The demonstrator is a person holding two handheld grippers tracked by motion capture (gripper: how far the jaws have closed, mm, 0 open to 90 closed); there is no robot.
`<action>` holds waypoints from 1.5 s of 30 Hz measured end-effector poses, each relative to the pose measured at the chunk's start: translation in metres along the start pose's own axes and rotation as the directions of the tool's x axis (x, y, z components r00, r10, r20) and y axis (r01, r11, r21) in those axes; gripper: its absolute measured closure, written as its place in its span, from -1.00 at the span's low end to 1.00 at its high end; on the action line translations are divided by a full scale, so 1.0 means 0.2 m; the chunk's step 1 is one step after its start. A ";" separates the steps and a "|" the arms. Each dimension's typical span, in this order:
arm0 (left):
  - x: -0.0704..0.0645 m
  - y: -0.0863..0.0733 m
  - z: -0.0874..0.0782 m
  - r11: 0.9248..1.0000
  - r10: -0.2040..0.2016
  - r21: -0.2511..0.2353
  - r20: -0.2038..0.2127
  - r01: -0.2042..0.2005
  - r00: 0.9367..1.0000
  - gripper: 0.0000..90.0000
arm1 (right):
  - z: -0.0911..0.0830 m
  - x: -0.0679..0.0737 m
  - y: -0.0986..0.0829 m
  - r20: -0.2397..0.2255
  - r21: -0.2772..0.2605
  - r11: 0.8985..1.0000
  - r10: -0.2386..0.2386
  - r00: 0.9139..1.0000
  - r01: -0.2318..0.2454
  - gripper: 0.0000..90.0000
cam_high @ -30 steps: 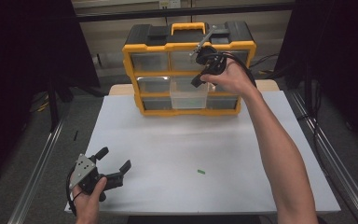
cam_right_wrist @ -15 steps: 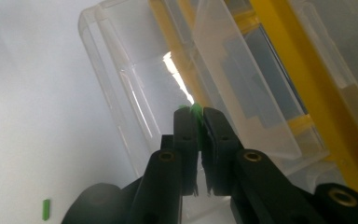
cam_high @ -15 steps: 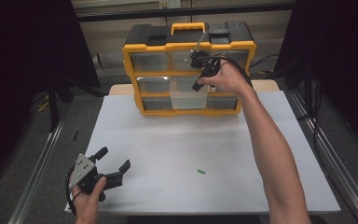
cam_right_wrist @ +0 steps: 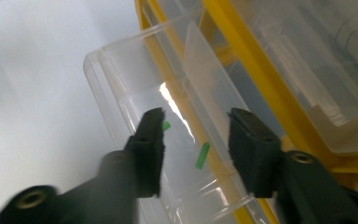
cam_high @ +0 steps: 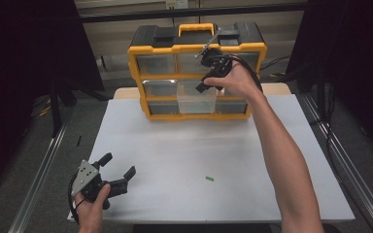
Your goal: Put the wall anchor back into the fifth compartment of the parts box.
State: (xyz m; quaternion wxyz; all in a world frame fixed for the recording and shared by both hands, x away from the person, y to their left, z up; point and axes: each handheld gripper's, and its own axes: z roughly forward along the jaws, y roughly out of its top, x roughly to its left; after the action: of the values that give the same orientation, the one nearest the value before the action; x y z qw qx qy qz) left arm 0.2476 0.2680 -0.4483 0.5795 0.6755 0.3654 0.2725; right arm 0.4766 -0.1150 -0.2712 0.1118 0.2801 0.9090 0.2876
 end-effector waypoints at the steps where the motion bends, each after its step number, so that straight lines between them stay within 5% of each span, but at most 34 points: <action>1: 0.00 0.00 0.00 1.000 0.003 0.003 -0.001 -0.003 1.000 -0.93 | -0.01 0.00 -0.01 -0.006 -0.009 1.000 0.009 1.000 -0.009 -0.05; 3: 0.00 0.00 0.00 1.000 0.003 0.002 -0.002 -0.003 1.000 -0.93 | -0.02 0.00 -0.03 0.004 -0.053 0.998 0.031 1.000 -0.031 -0.39; 9: 0.00 0.00 0.00 1.000 0.008 0.004 -0.002 -0.008 1.000 -0.93 | -0.05 -0.01 -0.12 0.012 -0.155 0.987 0.051 0.999 -0.048 -0.85; 14: -0.01 0.00 0.01 1.000 0.002 0.005 0.003 -0.002 1.000 -0.93 | -0.08 0.00 -0.18 -0.008 -0.239 0.969 0.060 0.998 -0.061 -0.91; 18: -0.01 0.00 0.01 1.000 0.006 0.008 0.007 -0.006 1.000 -0.93 | -0.10 0.04 -0.24 0.020 -0.304 0.951 0.068 0.998 -0.058 -0.93; 19: -0.01 0.00 0.01 1.000 0.007 0.006 0.007 -0.007 1.000 -0.93 | -0.10 0.06 -0.29 0.016 -0.352 0.934 0.078 0.997 -0.068 -0.94; 21: -0.01 0.00 0.00 1.000 0.006 0.008 0.007 -0.006 1.000 -0.93 | -0.10 0.07 -0.31 0.023 -0.365 0.929 0.080 0.997 -0.066 -0.94; 22: -0.01 0.00 0.00 1.000 0.007 0.009 0.004 -0.007 1.000 -0.93 | -0.10 0.09 -0.36 0.038 -0.406 0.912 0.088 0.995 -0.065 -0.94; 27: 0.00 0.00 0.00 1.000 0.006 -0.002 0.006 -0.006 1.000 -0.93 | -0.13 0.12 -0.46 0.045 -0.496 0.864 0.129 0.991 -0.090 -0.98; 36: 0.00 0.00 0.00 1.000 0.006 0.004 -0.001 -0.006 1.000 -0.93 | -0.15 0.20 -0.60 0.055 -0.529 0.844 0.143 0.988 -0.093 -0.97; 37: 0.00 0.00 0.00 1.000 0.014 0.003 0.002 -0.014 1.000 -0.93 | -0.14 0.23 -0.64 0.034 -0.542 0.833 0.154 0.987 -0.111 -0.97; 45: 0.00 0.00 0.00 1.000 0.009 0.005 -0.001 -0.009 1.000 -0.93 | -0.10 0.31 -0.77 0.006 -0.548 0.827 0.157 0.988 -0.128 -0.96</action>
State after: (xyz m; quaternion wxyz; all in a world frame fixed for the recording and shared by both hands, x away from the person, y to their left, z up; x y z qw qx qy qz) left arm 0.2477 0.2670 -0.4480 0.5766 0.6785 0.3632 0.2745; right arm 0.3501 -0.1918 -0.3479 0.1880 0.3110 0.7627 0.5350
